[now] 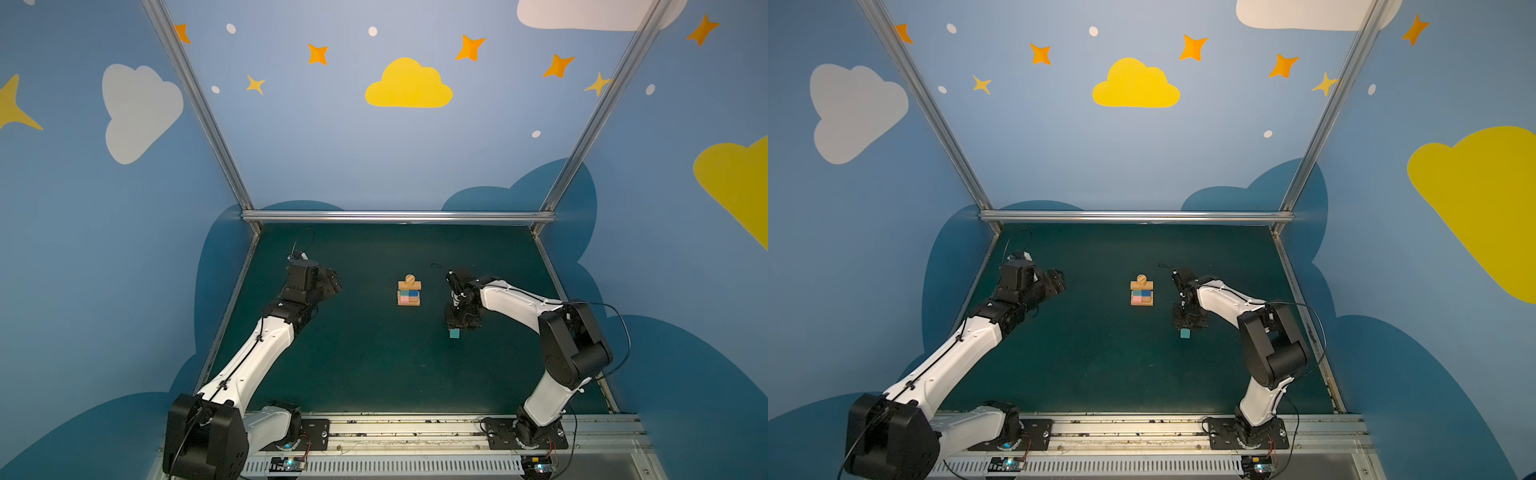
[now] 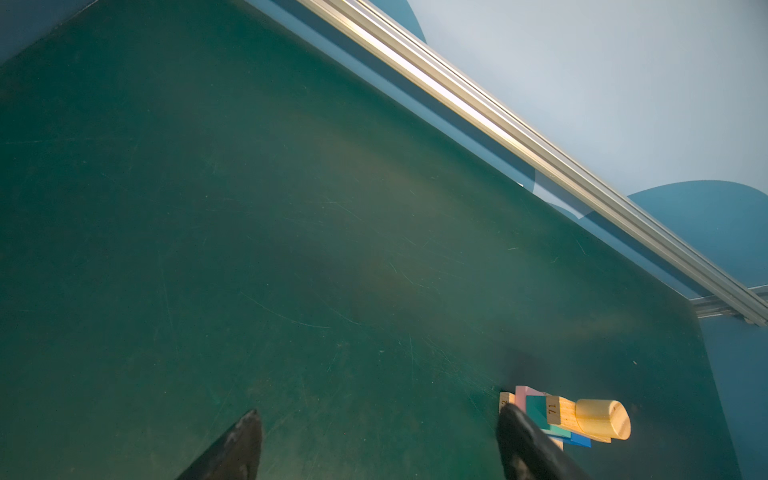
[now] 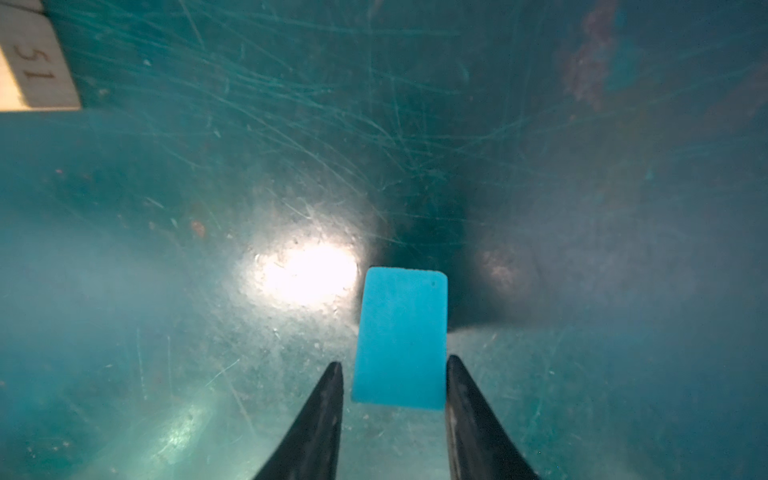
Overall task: Build the wood block tower
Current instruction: 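Close the right gripper on the teal block, then lift the teal block with the right gripper and carry it over the tower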
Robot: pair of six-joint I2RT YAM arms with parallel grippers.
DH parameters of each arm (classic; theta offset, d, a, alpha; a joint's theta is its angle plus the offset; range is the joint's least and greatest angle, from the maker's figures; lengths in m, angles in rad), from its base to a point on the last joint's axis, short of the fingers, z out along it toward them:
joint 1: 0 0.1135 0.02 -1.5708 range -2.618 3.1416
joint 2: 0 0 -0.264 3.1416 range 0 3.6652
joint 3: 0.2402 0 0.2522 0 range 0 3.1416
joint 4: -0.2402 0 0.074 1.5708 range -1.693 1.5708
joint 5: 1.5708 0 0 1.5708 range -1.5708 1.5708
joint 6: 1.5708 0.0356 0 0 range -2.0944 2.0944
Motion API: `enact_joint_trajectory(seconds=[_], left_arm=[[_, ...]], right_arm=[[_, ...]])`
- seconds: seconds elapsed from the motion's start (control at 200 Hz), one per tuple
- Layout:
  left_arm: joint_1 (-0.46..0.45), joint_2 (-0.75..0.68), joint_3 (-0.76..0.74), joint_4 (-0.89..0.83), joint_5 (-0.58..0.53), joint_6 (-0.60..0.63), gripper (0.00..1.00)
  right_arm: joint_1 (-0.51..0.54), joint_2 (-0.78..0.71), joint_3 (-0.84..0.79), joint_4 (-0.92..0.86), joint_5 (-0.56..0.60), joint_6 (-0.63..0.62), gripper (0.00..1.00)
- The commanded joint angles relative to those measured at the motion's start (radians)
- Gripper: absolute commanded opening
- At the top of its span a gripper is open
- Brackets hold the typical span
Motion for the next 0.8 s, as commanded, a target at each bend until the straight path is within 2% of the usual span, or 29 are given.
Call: enact_joint_trajectory(seconds=[0.0, 0.641, 0.796], left_arm=[[0.004, -0.004, 0.02, -0.008, -0.002, 0.001, 0.88], [0.004, -0.02, 0.014, -0.009, -0.01, 0.009, 0.88], [0.004, -0.023, 0.012, -0.01, -0.01, 0.009, 0.88]], right_arm=[[0.006, 0.018, -0.003, -0.009, 0.009, 0.003, 0.38], [0.009, 0.036, 0.002, -0.009, 0.011, 0.008, 0.34], [0.009, 0.017, 0.013, -0.031, 0.027, 0.002, 0.28]])
